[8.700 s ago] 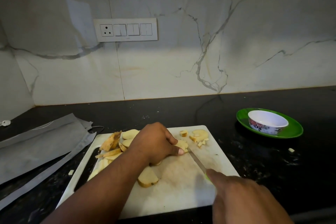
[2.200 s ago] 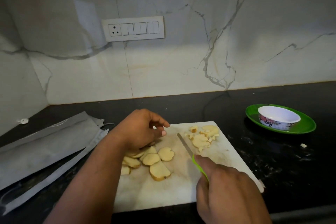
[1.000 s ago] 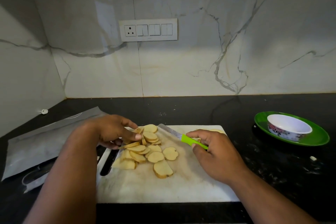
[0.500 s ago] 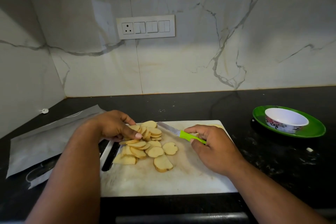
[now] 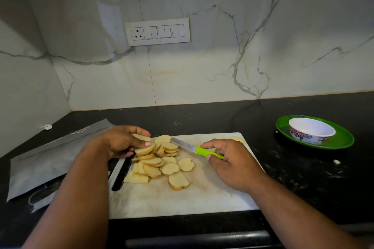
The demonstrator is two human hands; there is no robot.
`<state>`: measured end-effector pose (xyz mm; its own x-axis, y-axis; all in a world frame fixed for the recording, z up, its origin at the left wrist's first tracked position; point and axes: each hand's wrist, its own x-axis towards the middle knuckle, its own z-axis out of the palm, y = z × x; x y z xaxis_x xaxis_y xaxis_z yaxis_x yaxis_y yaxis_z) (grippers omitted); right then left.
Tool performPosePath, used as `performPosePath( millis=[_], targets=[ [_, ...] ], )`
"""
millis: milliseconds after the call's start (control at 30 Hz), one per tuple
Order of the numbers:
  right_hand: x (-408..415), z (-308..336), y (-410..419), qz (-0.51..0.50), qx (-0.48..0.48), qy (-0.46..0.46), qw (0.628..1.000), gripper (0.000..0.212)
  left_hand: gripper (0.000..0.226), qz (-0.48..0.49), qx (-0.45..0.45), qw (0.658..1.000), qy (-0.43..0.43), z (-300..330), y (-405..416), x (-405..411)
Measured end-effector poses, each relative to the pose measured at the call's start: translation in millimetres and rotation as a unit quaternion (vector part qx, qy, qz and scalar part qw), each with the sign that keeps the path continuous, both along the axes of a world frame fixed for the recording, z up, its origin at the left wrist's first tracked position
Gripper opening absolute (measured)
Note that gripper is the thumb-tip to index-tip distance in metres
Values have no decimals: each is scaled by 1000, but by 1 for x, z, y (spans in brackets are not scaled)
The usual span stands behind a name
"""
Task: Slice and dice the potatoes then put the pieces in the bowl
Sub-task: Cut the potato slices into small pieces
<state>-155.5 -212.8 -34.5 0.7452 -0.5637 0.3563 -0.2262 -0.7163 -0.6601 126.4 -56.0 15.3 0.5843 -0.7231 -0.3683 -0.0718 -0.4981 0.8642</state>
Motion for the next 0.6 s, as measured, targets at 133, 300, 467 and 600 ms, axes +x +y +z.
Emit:
performPosePath(
  millis=[133,300,467,600],
  targets=[
    [0,2,2,-3,-3,2,1000,30,42,40,-41,996,-64,-1,-1,0],
    [-5,9,8,-76,-49,19,996,33,38,92,-208,949,-217,6,-11,-15],
    [-21,15,29,-115,-118,98,981,42,48,-70,-236,933,-264,10,-39,-78],
    [-38,17,46,-167,-147,137,965,51,45,-156,-124,900,-388,-8,-65,-104]
  ],
)
